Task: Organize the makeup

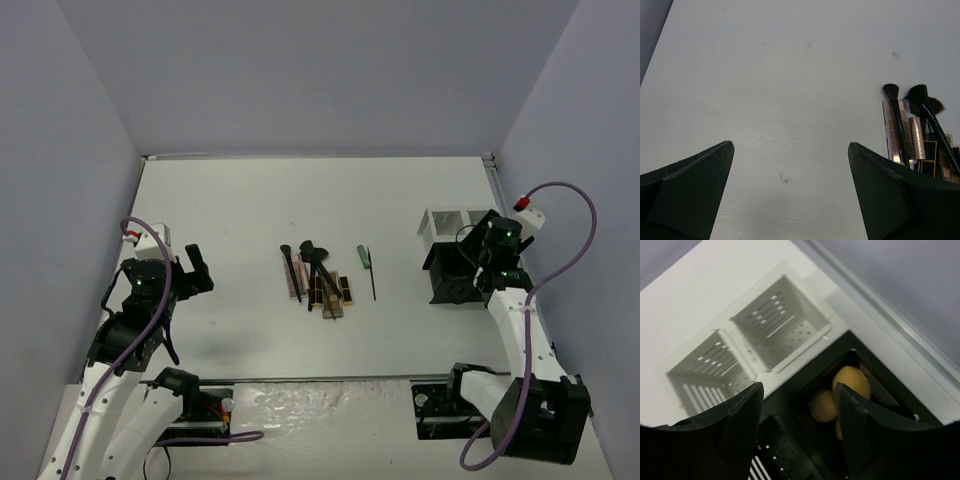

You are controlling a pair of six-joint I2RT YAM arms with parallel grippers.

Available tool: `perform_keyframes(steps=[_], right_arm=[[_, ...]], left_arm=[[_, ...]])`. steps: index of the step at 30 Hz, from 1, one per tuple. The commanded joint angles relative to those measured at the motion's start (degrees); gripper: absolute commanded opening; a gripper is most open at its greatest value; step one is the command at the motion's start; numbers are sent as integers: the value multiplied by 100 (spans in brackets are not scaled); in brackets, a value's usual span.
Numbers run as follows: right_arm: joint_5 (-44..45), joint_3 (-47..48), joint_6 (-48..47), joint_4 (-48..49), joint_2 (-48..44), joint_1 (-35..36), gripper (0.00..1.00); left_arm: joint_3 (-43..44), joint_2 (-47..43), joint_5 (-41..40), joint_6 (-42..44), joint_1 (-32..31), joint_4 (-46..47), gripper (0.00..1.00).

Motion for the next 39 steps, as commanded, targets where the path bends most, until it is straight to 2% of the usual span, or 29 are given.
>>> perform_keyframes(steps=[1, 4, 9, 12, 17, 26, 33, 39], right_arm=[[-784, 387, -506, 432, -81, 1003, 56], [-385, 892, -740, 236, 420, 2212, 55], [-14, 1445, -933, 90, 1460, 3561, 52], [11, 1723, -737, 69, 2076, 3880, 47], [124, 1979, -448, 73, 2884, 3977, 45], [-151, 2452, -615, 111, 4196, 3945, 42], [-232, 2621, -626, 170, 4593, 3936, 38], [-369, 2669, -667, 196, 4745, 3954, 25]], left_arm=[[138, 66, 13, -42, 28, 210, 97], [146, 96, 36, -35, 35, 218, 97], [146, 127, 18, -33, 46, 200, 97], [146, 120, -4, -33, 46, 194, 97], [143, 109, -18, -24, 46, 191, 97], [137, 101, -24, -32, 46, 183, 97], [137, 116, -6, -24, 46, 191, 97], [146, 118, -15, -24, 54, 191, 97]])
